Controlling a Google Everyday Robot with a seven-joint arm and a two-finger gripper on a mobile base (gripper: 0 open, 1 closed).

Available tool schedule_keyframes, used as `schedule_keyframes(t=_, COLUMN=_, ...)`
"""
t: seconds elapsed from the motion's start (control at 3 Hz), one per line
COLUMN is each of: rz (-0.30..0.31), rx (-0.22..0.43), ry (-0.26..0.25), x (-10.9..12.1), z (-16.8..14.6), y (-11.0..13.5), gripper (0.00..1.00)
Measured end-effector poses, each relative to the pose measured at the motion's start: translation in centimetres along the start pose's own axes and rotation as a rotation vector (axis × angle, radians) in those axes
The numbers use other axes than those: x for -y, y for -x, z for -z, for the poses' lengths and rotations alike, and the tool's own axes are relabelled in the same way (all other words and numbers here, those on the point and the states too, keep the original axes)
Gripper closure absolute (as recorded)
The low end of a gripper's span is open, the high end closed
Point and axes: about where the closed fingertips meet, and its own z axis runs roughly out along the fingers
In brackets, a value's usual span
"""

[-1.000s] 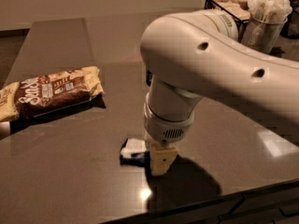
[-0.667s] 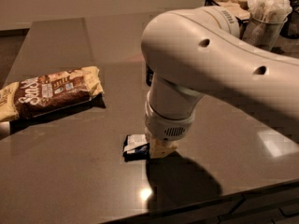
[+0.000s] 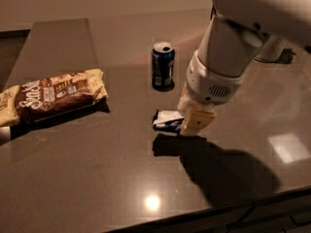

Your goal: Pick rxbar blueberry

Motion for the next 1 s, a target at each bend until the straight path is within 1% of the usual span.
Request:
schedule_keyframes(t=0.33, rz=0.002, rx=0.06, ry=-0.005, x=1.7, z=4.2, y=-0.6, gripper=1.0)
schedule_keyframes(t=0.67, rz=0.058, rx=0.116, ry=-0.018, x=1.9, z=7.6, y=0.2, gripper=1.0)
schedule_keyframes(t=1.0, rz=0.105, rx=0.162, ry=-0.037, x=2.0, z=9.8, y=1.2, gripper=1.0)
